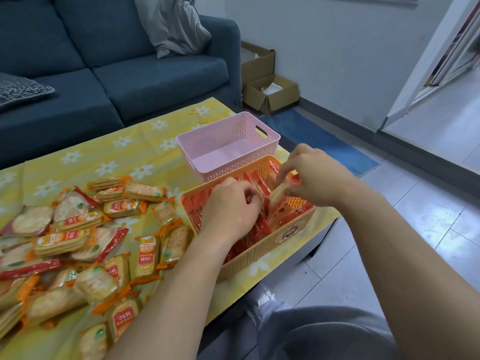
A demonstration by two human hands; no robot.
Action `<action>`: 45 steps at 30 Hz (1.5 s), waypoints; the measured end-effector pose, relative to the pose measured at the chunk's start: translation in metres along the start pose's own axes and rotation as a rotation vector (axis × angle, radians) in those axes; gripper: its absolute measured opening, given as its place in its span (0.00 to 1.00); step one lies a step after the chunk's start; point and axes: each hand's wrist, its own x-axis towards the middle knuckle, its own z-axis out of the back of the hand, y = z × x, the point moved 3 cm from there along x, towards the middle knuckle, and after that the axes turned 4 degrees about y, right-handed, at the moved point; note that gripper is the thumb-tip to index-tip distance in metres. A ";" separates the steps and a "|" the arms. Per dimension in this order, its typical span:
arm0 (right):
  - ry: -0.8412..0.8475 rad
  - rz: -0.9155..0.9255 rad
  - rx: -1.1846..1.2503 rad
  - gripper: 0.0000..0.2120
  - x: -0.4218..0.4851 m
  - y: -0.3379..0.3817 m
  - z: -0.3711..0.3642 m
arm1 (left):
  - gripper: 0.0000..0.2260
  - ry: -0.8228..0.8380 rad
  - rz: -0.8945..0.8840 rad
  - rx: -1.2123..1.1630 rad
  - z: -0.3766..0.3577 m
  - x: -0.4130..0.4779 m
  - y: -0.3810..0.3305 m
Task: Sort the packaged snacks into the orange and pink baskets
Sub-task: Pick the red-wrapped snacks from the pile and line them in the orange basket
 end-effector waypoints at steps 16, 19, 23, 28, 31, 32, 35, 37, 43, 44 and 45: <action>0.317 0.031 0.170 0.13 -0.012 -0.001 -0.011 | 0.20 -0.001 0.157 -0.635 0.008 0.000 -0.004; 0.567 0.051 0.010 0.18 -0.017 0.003 -0.028 | 0.24 -0.044 0.146 -0.761 0.008 0.002 -0.006; 0.365 0.041 0.171 0.10 -0.013 -0.009 -0.013 | 0.21 -0.110 0.132 -0.871 0.012 0.002 -0.006; 0.071 -0.014 0.426 0.04 -0.011 -0.023 0.004 | 0.12 -0.109 0.231 -0.956 0.013 0.004 -0.010; -0.062 -0.172 0.506 0.06 -0.008 -0.031 0.004 | 0.14 -0.029 0.260 -0.992 0.013 0.003 -0.016; -0.084 -0.191 0.520 0.06 -0.007 -0.031 0.004 | 0.15 0.002 0.241 -0.992 0.013 0.003 -0.019; -0.148 -0.209 0.533 0.10 -0.007 -0.030 0.005 | 0.18 0.117 0.192 -0.930 0.008 0.000 -0.028; -0.177 -0.221 0.561 0.10 -0.007 -0.028 0.007 | 0.26 0.194 0.156 -0.844 0.002 -0.001 -0.032; -0.128 -0.159 0.407 0.12 -0.009 -0.021 0.010 | 0.25 0.191 0.013 -0.525 0.002 -0.003 -0.031; -0.142 -0.132 0.374 0.12 -0.010 -0.021 0.013 | 0.25 0.181 0.010 -0.520 0.001 -0.002 -0.029; -0.151 -0.094 0.348 0.12 -0.010 -0.021 0.015 | 0.24 0.176 0.012 -0.518 0.002 -0.002 -0.028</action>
